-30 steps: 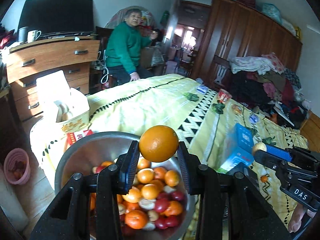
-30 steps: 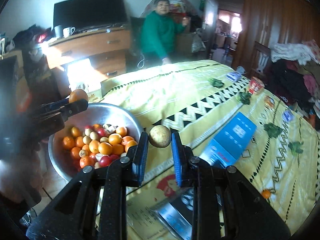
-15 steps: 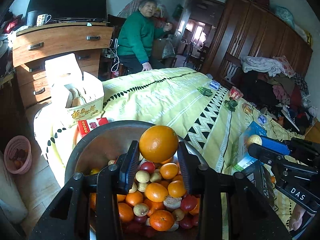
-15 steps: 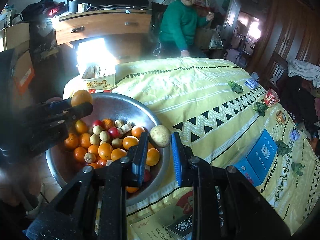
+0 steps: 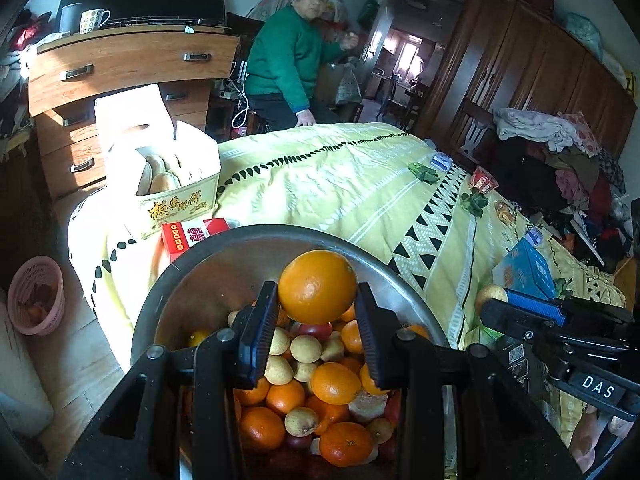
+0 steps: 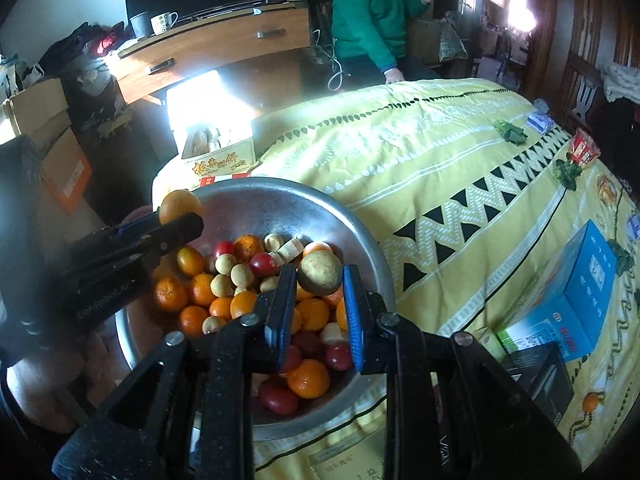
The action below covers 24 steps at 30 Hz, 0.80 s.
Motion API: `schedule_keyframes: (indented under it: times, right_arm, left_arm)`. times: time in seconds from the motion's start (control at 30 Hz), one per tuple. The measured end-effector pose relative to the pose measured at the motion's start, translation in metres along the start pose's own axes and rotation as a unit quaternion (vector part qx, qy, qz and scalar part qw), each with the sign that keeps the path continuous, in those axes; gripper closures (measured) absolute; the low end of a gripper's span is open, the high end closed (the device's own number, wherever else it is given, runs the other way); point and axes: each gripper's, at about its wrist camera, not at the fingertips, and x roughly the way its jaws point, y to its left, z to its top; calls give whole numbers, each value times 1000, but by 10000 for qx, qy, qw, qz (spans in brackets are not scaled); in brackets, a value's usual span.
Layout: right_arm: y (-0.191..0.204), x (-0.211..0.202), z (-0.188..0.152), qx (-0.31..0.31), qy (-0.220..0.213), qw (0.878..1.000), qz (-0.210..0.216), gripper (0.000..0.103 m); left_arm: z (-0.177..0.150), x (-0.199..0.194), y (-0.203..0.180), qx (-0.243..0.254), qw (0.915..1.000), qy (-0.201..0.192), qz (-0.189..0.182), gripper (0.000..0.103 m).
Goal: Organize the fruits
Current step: 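Lower the orange and kiwi into the bowl and open both tools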
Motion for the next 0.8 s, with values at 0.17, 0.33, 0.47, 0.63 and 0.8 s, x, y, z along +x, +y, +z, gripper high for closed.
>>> schedule_keyframes:
  times: [0.17,0.33,0.47,0.63,0.8]
  right_arm:
    - [0,6,-1,94,67,9998,161,79]
    - [4,9,-4,118,119,9995,258,79]
    - [7,9,-5,72,125,9993,332,79]
    - [4,9,-6,174,121,9988,436,79]
    - [1,13,-7,277,148,9981,531,79]
  left_arm:
    - [-2,7,0,-15,10000,86,-12,64]
    - [-3,10,-2,14,9999,123,-55,64]
    - [-6,12,0,9,9999,161,-37,64]
    - [-7,14,1,-3,9998,191,-2,64]
    - [-8,16,-1,16,9998,209,9,64]
